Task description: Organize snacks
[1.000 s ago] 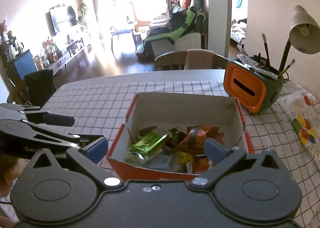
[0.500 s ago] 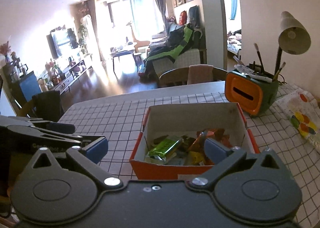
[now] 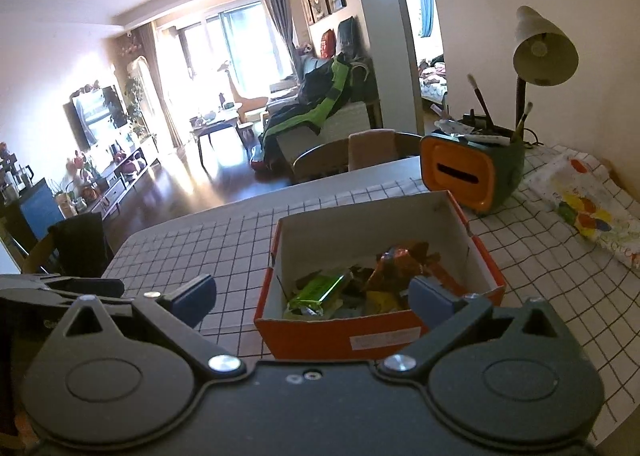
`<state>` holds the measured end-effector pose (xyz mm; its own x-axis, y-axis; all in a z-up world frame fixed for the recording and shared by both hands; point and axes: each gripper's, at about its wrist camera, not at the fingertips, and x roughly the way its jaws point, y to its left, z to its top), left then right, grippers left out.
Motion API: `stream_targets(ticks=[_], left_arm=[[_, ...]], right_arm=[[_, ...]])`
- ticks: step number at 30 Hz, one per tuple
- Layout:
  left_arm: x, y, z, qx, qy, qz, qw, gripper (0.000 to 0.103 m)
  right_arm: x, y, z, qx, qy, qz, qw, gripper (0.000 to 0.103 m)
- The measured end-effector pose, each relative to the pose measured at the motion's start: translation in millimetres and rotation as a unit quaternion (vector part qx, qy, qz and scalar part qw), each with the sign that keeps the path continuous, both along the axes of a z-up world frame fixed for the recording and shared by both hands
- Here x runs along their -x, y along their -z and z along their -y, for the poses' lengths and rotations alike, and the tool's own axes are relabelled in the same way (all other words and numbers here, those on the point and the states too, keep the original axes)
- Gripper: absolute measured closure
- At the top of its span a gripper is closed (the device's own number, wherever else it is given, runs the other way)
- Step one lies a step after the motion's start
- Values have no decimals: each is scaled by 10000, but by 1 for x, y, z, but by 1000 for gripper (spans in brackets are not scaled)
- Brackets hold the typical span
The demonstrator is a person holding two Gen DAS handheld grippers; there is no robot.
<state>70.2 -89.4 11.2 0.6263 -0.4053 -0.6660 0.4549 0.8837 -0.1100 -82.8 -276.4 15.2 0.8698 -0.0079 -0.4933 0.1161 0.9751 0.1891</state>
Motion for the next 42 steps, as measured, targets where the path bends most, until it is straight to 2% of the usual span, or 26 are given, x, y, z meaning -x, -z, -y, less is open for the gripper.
stream_targets(ticks=[11,24,33,42], left_arm=[[8,-4,1,6,33,133,9999,0],[7,-4,-3,199,-20,89,9998,0],[6,-5,-5,179,-88,129,9997,0],[10,-10,-10,183,-100,295,9993,0]], right_arm=[[4,3,-2,-5,104,-35,9999,0],[8,1,-4,77,223,25,9997,0],[6,1,-6,153,223,21,9996,0],[6,1,-5,137,338,42,9993,0]])
